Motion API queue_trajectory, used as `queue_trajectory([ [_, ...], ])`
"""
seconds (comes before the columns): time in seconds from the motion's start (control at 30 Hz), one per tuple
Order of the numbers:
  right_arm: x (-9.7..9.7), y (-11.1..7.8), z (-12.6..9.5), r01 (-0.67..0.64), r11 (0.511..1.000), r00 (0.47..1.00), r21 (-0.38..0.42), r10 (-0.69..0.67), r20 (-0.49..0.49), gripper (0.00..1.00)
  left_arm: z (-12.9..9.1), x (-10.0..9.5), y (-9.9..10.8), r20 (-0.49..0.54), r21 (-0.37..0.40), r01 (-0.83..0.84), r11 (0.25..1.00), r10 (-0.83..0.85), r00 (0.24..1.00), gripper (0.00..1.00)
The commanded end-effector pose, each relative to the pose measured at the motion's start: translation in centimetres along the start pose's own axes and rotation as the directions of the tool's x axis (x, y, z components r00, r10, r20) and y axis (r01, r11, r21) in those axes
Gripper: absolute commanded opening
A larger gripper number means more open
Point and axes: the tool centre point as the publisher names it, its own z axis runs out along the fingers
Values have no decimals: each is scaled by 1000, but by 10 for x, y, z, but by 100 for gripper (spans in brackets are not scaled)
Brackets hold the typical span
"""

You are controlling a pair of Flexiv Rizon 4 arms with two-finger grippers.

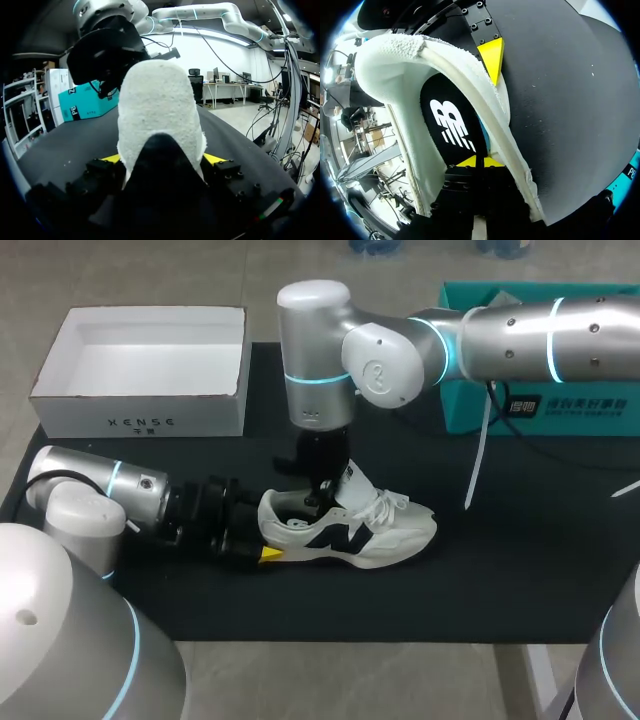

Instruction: Take the shoe out of the shoebox, open the shoe tongue, remove and reinsert the insole, then place the shoe into the shoebox

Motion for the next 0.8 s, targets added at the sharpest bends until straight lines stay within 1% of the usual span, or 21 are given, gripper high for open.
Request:
queue_trajectory([
  [0.03, 2, -6, 17, 4, 1000, 1000, -2, -4, 5, 0, 0, 0, 1, 2, -2, 0, 1000, 0, 1000, 0],
  [0.27, 4, -11, -2, 5, 1000, 1000, -9, -5, 28, 0, 0, 0, 1, 2, -2, 0, 1000, 0, 1000, 0],
  [0.63, 4, -22, -21, -3, 999, 998, -46, 6, 58, 0, 0, 0, 1, 2, -2, 0, 1000, 0, 1000, 0],
  [0.8, 4, -24, -32, -10, 999, 996, -49, 14, 85, 0, 0, 0, 1, 2, -2, 0, 1000, 0, 1000, 0],
])
